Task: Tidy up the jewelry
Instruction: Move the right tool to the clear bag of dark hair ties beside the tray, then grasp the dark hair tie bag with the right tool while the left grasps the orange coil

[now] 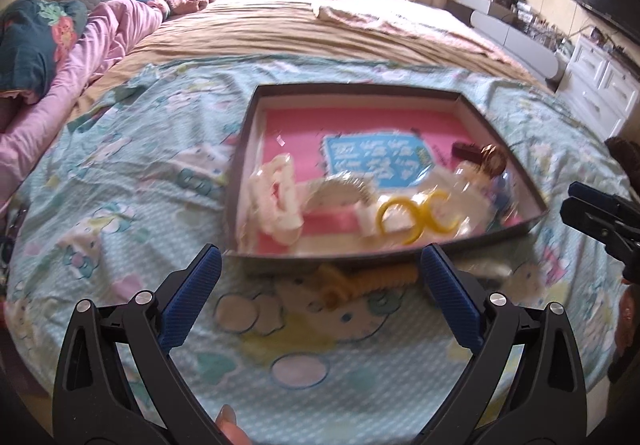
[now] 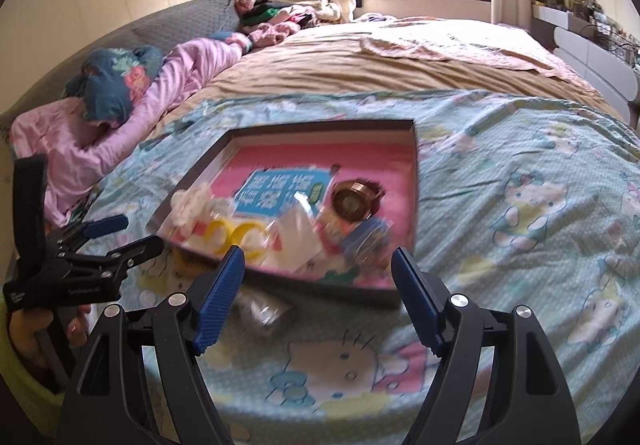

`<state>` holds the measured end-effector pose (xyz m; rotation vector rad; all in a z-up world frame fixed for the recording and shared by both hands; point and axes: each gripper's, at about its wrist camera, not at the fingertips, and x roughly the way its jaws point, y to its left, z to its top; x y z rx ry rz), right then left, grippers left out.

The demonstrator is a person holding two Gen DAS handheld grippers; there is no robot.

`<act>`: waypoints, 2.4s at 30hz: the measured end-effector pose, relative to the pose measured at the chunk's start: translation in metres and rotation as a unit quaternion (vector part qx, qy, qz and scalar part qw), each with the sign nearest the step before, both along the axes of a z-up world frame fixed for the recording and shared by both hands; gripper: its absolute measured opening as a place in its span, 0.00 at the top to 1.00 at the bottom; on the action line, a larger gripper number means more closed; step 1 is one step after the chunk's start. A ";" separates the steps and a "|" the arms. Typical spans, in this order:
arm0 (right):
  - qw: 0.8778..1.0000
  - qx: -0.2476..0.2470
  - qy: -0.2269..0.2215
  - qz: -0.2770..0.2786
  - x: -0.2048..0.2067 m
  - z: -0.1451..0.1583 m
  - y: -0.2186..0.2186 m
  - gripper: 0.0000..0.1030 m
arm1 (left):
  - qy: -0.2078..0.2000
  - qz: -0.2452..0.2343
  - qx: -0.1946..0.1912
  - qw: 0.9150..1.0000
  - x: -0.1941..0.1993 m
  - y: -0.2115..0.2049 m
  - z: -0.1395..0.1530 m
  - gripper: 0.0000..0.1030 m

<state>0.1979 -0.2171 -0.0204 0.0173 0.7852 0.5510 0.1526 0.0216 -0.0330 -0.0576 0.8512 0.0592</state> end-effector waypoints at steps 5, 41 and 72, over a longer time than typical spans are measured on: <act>1.000 -0.007 0.018 0.023 -0.009 -0.015 0.013 0.28 | 0.026 0.000 0.005 1.000 -0.007 0.006 -0.011 0.09; 0.997 0.035 0.065 0.038 -0.012 -0.047 0.003 0.62 | 0.074 -0.026 -0.121 0.989 0.023 0.012 -0.049 0.78; 0.998 0.051 -0.007 0.039 -0.015 0.015 0.005 0.63 | -0.078 -0.001 -0.091 0.993 -0.011 0.031 0.046 0.89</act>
